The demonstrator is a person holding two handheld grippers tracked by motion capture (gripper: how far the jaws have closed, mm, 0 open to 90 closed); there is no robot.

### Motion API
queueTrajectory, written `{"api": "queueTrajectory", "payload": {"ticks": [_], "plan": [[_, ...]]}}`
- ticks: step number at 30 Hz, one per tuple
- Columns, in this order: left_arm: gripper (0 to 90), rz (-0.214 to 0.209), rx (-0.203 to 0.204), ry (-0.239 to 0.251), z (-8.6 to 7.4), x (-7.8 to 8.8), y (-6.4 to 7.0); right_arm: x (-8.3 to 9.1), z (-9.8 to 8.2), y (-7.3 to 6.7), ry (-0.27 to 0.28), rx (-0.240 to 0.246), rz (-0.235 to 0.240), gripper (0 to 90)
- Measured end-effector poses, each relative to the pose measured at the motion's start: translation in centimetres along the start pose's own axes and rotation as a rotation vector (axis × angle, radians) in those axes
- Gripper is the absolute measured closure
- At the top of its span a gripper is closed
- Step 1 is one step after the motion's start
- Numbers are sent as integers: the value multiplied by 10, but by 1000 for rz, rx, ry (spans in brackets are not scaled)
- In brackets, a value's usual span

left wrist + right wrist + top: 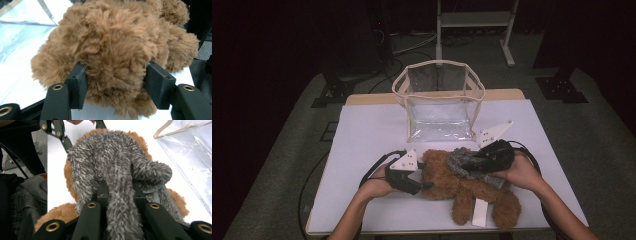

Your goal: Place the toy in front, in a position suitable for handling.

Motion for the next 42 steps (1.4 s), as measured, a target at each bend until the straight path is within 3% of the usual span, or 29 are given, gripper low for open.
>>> {"api": "queueTrajectory", "payload": {"ticks": [6,8,14,21,26,30,34,37,42], "plan": [[427,5,-24,0,6,-6,7,-6,21,1,-29,36,11,744],[435,11,-37,-9,7,-8,9,-11,28,2,-10,23,42,744],[446,10,-48,1,12,-8,14,-35,51,16,-33,-6,109,744],[441,9,-62,-7,9,-7,14,-61,58,29,-88,-24,112,742],[430,16,-62,-5,9,-8,11,-43,46,32,-70,-45,71,743],[438,30,-49,-6,9,-8,7,-18,34,17,-48,-30,29,742],[439,63,-6,11,12,-9,2,2,22,-6,-21,-4,25,741],[436,79,5,24,13,-11,-1,5,16,-24,-5,22,11,740],[434,95,4,29,13,-10,-5,-1,10,-25,12,17,-18,742]]}}
Point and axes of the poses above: each handheld gripper's, and its own axes: x roughly backward along the jaws, z roughly out of its top, y roughly to its right, the point moved 7 cm from there along -x, roughly forward along the jaws, and after that the axes turned 4 degrees about x, right-handed, at the moved point
